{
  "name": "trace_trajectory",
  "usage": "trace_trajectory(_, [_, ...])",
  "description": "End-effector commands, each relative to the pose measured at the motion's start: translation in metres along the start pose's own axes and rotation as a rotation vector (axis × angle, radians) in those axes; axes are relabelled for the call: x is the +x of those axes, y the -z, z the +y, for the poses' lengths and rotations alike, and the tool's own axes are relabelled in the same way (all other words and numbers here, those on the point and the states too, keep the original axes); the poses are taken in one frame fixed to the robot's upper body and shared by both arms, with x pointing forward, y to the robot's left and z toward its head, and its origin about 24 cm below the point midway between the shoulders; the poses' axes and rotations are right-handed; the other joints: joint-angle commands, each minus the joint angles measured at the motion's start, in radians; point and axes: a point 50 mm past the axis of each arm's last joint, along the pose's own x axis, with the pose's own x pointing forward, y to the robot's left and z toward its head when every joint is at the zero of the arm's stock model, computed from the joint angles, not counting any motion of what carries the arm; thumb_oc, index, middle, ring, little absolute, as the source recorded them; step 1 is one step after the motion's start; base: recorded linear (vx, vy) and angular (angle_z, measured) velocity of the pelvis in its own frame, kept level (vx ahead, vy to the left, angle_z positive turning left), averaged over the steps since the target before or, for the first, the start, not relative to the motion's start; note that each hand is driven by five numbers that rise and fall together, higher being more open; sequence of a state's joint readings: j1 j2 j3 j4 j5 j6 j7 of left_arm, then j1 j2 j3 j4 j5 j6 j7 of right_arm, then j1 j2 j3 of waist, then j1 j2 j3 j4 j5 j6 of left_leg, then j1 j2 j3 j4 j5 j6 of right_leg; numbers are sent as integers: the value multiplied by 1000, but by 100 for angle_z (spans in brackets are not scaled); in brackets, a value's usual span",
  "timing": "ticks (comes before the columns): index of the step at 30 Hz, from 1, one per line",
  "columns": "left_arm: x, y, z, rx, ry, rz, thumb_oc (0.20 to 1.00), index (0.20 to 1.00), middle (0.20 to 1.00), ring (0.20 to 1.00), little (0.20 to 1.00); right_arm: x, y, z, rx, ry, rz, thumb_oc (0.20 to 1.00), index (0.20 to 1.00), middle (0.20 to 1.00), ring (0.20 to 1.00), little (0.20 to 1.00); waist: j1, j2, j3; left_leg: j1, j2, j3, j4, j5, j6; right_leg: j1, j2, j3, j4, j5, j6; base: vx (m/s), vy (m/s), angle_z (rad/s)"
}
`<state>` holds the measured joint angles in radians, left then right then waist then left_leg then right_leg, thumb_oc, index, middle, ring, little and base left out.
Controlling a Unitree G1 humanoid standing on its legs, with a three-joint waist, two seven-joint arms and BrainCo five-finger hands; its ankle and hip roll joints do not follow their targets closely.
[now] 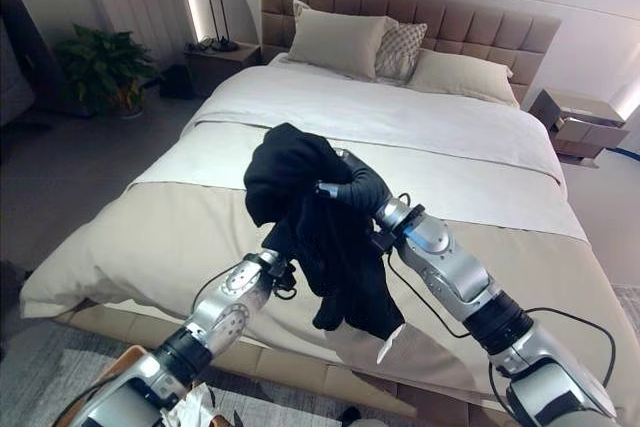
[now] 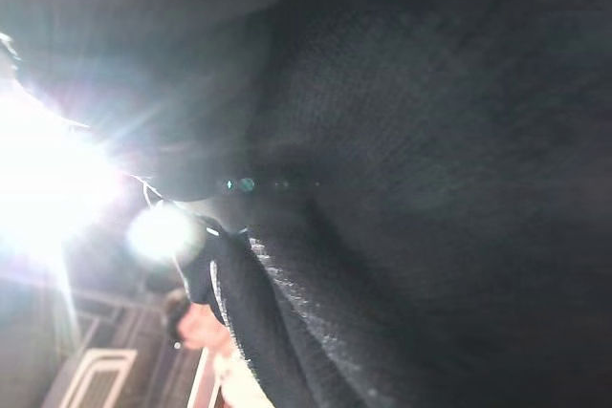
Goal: Pick up clothes into the bucket
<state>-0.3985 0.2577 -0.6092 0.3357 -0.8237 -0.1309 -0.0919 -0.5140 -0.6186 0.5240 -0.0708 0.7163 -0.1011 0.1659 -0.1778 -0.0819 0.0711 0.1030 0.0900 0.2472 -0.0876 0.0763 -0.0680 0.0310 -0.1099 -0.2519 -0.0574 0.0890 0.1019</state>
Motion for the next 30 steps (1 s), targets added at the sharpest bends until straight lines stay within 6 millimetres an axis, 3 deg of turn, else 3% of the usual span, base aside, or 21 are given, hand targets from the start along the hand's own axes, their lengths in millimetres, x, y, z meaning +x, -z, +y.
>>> trace_trajectory(1, [25, -16, -27, -73, 180, -38, 1000, 1000, 1000, 1000, 1000, 26, -39, 8, 51, -73, -211, 200, 200, 200, 200, 200, 6, -30, -13, 34, -4, -58, 41, -98, 23, 8, -85, 2, 64, -7, 93, 17, -8, -4])
trace_trajectory(6, [19, -6, -20, -245, 181, -48, 1000, 1000, 1000, 1000, 1000, 25, -39, 9, 78, -96, -218, 200, 200, 200, 200, 200, 0, -33, -24, 41, -1, -50, 41, -102, 23, 7, -81, 13, 65, -12, 90, 16, -15, -13])
trace_trajectory(7, [16, -5, -17, -247, 163, -62, 200, 200, 200, 200, 200, 24, -38, 8, 77, -95, -219, 200, 200, 200, 200, 200, 1, -34, -26, 41, 0, -49, 42, -103, 23, 8, -80, 14, 65, -12, 90, 0, -28, -4])
trace_trajectory(16, [6, -9, -5, -325, 66, -159, 200, 200, 200, 200, 200, 8, -28, -3, 88, -10, -201, 200, 200, 200, 200, 200, 17, -37, -22, 35, 4, -65, 49, -102, 21, 21, -80, 3, 63, -16, 86, 2, -10, 0])
trace_trajectory(29, [0, -20, -5, -419, 62, -251, 200, 200, 200, 200, 200, -13, -15, -23, 132, 133, -196, 200, 200, 200, 200, 200, 25, -39, -19, 29, 0, -80, 58, -106, 23, 28, -83, -15, 62, -18, 85, 0, 0, 0])
trace_trajectory(30, [-1, -21, -5, -431, 63, -261, 200, 200, 200, 200, 200, -15, -14, -25, 135, 152, -195, 517, 517, 517, 517, 517, 27, -39, -18, 29, 0, -81, 59, -107, 24, 29, -84, -16, 62, -18, 85, 0, 0, 0])
